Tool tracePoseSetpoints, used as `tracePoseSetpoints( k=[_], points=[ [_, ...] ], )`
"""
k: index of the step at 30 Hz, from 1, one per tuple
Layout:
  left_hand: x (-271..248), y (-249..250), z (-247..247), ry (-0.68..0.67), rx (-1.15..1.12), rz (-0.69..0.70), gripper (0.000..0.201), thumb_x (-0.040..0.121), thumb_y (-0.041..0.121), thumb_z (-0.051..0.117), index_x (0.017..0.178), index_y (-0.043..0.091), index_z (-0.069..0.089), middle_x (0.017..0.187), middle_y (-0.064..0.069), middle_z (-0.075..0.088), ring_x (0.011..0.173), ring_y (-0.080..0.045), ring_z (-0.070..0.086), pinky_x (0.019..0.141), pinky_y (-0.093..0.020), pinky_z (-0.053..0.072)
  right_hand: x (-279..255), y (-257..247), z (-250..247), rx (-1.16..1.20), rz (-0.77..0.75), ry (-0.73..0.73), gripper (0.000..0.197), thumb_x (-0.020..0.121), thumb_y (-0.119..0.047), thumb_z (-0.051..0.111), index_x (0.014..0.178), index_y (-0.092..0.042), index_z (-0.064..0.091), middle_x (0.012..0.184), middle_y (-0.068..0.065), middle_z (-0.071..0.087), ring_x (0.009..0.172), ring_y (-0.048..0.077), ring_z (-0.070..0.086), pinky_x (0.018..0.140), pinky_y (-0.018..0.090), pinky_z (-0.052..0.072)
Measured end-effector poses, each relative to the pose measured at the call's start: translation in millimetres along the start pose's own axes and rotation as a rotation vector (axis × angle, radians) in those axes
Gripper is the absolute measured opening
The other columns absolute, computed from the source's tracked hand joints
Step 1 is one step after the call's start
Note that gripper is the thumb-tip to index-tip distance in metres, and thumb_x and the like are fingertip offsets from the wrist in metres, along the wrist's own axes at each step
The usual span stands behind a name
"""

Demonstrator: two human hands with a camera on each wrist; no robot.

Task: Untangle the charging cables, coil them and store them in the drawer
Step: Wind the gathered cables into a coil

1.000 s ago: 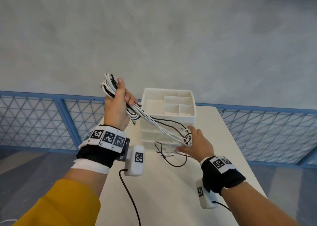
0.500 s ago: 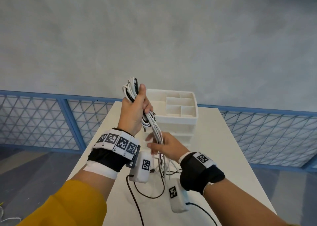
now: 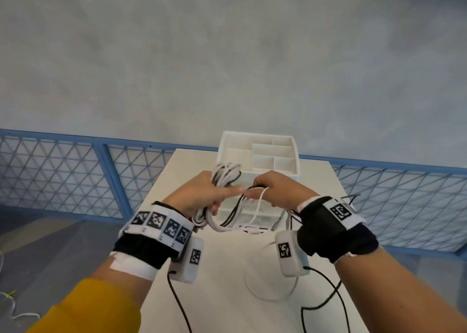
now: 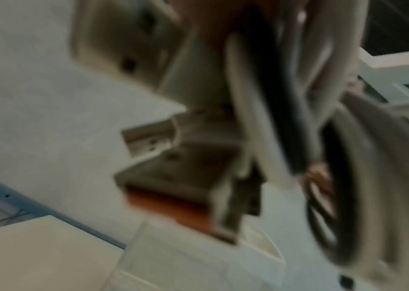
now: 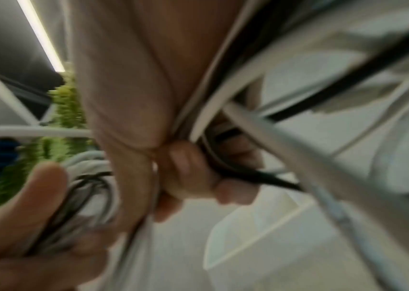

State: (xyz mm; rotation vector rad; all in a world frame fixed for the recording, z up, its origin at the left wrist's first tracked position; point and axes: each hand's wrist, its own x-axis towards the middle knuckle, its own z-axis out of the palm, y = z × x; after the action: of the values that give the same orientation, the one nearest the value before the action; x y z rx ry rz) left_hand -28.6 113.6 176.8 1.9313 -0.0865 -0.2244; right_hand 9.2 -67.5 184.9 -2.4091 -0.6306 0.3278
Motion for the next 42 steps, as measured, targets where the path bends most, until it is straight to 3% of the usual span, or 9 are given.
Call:
tracePoseSetpoints(
  k=[6, 10, 14, 18, 21, 26, 33, 37, 42],
  points=[
    [4.6, 4.8, 36.5, 0.087, -0.049, 0.122, 0.047, 0.064, 0.021, 0.081, 0.104, 0.021, 0.057, 0.079, 0.013, 0.063, 0.069, -0.003, 0.06, 0.062, -0.019, 0.044, 12.2, -17.0, 0.3, -0.214, 0.039, 0.146, 0.018, 0.088, -0.013, 0.05, 0.089, -0.002, 0.063, 0.094, 0.017, 0.067, 0.08, 0.028, 0.058, 0.067, 0.028, 0.037],
    [5.2, 5.3, 34.1, 0.024, -0.053, 0.081, 0.02, 0.069, 0.009, 0.076, 0.076, 0.018, 0.06, 0.048, 0.012, 0.056, 0.037, -0.003, 0.043, 0.041, -0.019, 0.037, 5.6, -17.8, -12.2, -0.074, 0.028, 0.007, 0.012, 0.085, -0.016, 0.058, 0.074, -0.011, 0.061, 0.07, 0.001, 0.06, 0.061, 0.017, 0.052, 0.054, 0.023, 0.041],
    [4.4, 1.2, 26.1, -0.012, -0.051, 0.027, 0.016, 0.068, -0.001, 0.07, 0.069, 0.012, 0.06, 0.04, 0.009, 0.049, 0.035, -0.01, 0.038, 0.039, -0.02, 0.034, -5.0, -7.5, -28.5, 0.078, -0.024, -0.253, 0.025, 0.08, -0.023, 0.067, 0.102, -0.011, 0.067, 0.097, 0.006, 0.072, 0.077, 0.014, 0.063, 0.067, 0.025, 0.054],
    [6.5, 0.0, 18.2, -0.024, -0.175, 0.013, 0.017, 0.07, -0.005, 0.067, 0.065, 0.011, 0.062, 0.04, 0.006, 0.05, 0.035, -0.009, 0.037, 0.037, -0.018, 0.032, -10.0, 1.6, -40.6, 0.291, -0.034, -0.482, 0.044, 0.077, -0.007, 0.07, 0.116, 0.003, 0.053, 0.058, -0.015, 0.064, 0.053, -0.002, 0.059, 0.057, 0.014, 0.05],
    [6.8, -1.0, 16.3, -0.073, -0.218, 0.013, 0.016, 0.072, -0.004, 0.066, 0.069, 0.012, 0.064, 0.04, 0.005, 0.049, 0.037, -0.009, 0.038, 0.039, -0.018, 0.033, -7.8, 8.0, -42.4, 0.445, -0.052, -0.593, 0.073, 0.058, -0.028, 0.084, 0.116, 0.005, 0.052, 0.055, -0.011, 0.061, 0.05, 0.002, 0.056, 0.054, 0.015, 0.05],
    [5.5, -5.2, 13.7, -0.095, -0.253, 0.037, 0.007, 0.071, 0.014, 0.071, 0.07, 0.012, 0.065, 0.05, 0.001, 0.055, 0.043, -0.01, 0.046, 0.044, -0.019, 0.042, -5.0, 3.4, -28.3, 0.277, -0.086, -0.24, 0.007, 0.079, -0.023, 0.069, 0.079, -0.018, 0.064, 0.056, -0.003, 0.047, 0.049, 0.01, 0.041, 0.051, 0.021, 0.039],
    [11.7, -10.0, 27.3, 0.065, -0.289, 0.089, 0.018, 0.067, 0.008, 0.078, 0.078, 0.012, 0.064, 0.063, 0.006, 0.062, 0.054, -0.001, 0.057, 0.054, -0.015, 0.045, 4.7, -12.3, -1.1, 0.304, -0.082, 0.055, 0.011, 0.085, -0.013, 0.056, 0.075, -0.01, 0.061, 0.072, 0.008, 0.059, 0.05, 0.012, 0.042, 0.05, 0.024, 0.039],
    [10.7, -15.1, 30.2, -0.021, -0.49, 0.127, 0.028, 0.071, -0.006, 0.068, 0.098, 0.004, 0.064, 0.08, -0.005, 0.071, 0.079, -0.015, 0.069, 0.074, -0.025, 0.054, 6.4, -21.0, 2.1, 0.322, -0.128, 0.112, 0.009, 0.087, -0.01, 0.055, 0.082, -0.004, 0.06, 0.07, 0.008, 0.061, 0.046, 0.006, 0.048, 0.049, 0.02, 0.041],
    [10.2, -14.6, 34.3, 0.043, -0.444, 0.064, 0.023, 0.071, -0.002, 0.063, 0.091, 0.009, 0.064, 0.065, -0.011, 0.068, 0.068, -0.025, 0.066, 0.07, -0.034, 0.053, 4.4, -14.1, 4.7, 0.316, -0.128, 0.12, 0.019, 0.089, -0.018, 0.056, 0.093, 0.001, 0.059, 0.079, 0.011, 0.063, 0.041, 0.01, 0.046, 0.041, 0.018, 0.04]
  ],
)
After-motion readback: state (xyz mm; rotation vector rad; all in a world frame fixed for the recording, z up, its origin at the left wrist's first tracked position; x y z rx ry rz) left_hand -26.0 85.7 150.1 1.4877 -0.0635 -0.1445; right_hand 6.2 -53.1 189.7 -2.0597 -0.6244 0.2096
